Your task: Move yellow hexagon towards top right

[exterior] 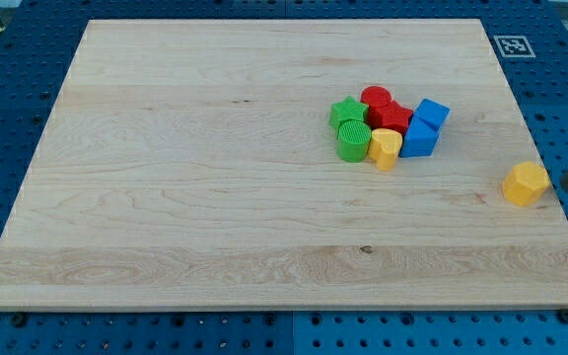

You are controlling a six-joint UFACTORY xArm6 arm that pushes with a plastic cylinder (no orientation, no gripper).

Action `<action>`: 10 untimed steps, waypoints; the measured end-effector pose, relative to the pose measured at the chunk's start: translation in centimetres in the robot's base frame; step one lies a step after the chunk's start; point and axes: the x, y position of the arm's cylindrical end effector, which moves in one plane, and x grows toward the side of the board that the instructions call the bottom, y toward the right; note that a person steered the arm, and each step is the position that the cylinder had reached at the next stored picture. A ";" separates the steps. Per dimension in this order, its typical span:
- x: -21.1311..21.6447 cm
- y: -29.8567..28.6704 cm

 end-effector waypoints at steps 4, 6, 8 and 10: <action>4.0 -2.6; 3.4 -4.8; -0.5 -7.4; -0.9 -10.0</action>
